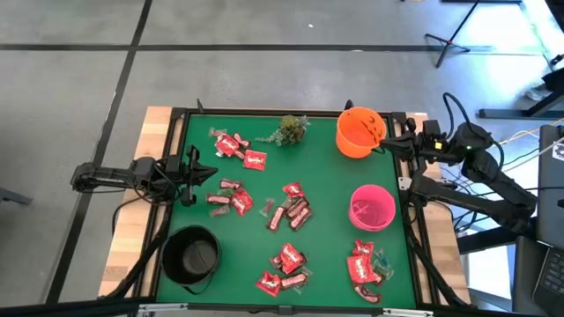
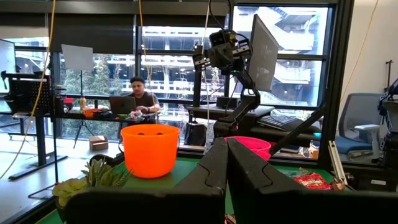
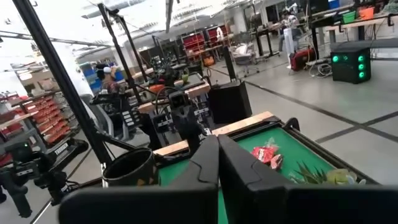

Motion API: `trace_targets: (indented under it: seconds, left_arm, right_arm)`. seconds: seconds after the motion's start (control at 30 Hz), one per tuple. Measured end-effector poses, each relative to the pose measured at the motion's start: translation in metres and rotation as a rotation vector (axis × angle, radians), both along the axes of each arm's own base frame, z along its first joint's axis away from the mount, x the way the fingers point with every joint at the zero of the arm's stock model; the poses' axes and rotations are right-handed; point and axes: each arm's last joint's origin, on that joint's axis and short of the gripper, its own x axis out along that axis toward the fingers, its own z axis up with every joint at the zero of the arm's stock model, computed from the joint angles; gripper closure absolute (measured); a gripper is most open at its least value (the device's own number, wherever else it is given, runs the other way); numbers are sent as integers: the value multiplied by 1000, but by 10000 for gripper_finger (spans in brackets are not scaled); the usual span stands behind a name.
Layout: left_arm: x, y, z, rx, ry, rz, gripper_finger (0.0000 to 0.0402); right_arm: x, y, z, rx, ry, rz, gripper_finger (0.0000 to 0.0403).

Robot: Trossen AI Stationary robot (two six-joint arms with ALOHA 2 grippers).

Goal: Sort candy
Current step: Put the red candy into the orange bucket

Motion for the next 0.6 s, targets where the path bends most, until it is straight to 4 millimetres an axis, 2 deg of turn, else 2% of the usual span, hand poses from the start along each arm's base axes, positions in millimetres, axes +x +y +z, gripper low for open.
trace_targets:
  seconds: [0.1, 0.27, 0.47, 0.6]
  left_arm:
    - [0, 0, 0, 0, 0, 0, 401]
    - [0, 0, 0, 0, 0, 2, 401]
    - [0, 0, 0, -1, 0, 2, 401]
    - [0, 0, 0, -1, 0, 2, 401]
  right_arm:
    - [12, -2, -2, 8, 37, 26, 402]
    - [52, 3, -13, -11, 158, 87, 402]
    - [94, 36, -24, -107, 213, 180, 402]
    - [101, 61, -22, -138, 222, 198, 402]
